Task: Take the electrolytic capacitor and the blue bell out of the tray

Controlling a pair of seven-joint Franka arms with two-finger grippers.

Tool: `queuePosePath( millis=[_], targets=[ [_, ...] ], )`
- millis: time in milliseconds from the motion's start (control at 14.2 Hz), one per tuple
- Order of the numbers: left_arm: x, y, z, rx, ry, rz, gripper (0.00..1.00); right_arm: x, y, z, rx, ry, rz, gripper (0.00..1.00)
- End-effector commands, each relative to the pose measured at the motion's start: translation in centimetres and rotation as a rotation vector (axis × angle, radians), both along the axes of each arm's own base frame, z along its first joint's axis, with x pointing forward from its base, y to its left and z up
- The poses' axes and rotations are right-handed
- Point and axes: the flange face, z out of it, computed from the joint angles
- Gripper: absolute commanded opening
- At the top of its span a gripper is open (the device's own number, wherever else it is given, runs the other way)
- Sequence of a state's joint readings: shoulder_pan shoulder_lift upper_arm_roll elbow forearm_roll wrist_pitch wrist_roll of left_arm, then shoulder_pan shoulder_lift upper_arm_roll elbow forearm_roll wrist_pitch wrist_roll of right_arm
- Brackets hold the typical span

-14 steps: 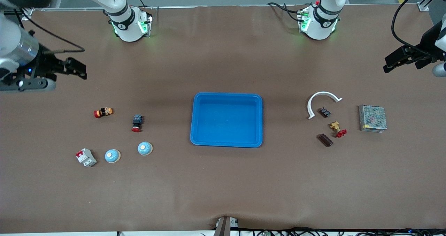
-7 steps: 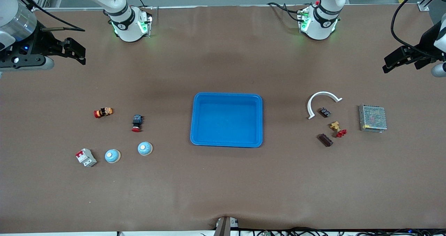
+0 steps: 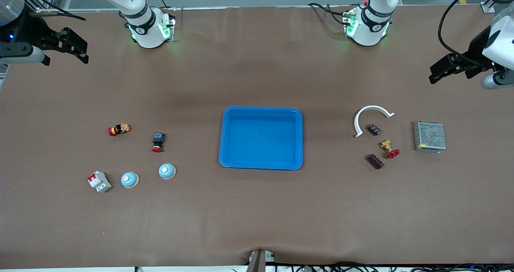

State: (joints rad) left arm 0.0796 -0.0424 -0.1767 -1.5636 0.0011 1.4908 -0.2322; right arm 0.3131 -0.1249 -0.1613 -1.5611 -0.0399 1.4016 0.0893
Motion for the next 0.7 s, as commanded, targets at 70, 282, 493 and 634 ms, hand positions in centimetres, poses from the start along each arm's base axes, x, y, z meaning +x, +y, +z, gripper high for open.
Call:
queuePosePath(
  millis=[70, 282, 493, 634],
  targets=[
    [-0.5, 0.6, 0.6, 0.003, -0.023, 0.001, 1.00, 0.1, -2.7, 0.3, -0.010, -0.009, -0.007, 1.00],
    [0.0, 1.4, 0.6, 0.002, -0.023, 0.015, 1.00, 0.2, -4.0, 1.1, -0.029, -0.029, 0.009, 1.00],
    [0.0, 1.5, 1.8, 0.000, -0.047, 0.017, 1.00, 0.2, -3.9, 2.1, -0.056, -0.047, 0.024, 1.00],
    [0.3, 1.4, 1.2, 0.000, -0.035, 0.020, 1.00, 0.2, -4.0, 2.6, -0.055, -0.053, 0.022, 1.00]
  ],
)
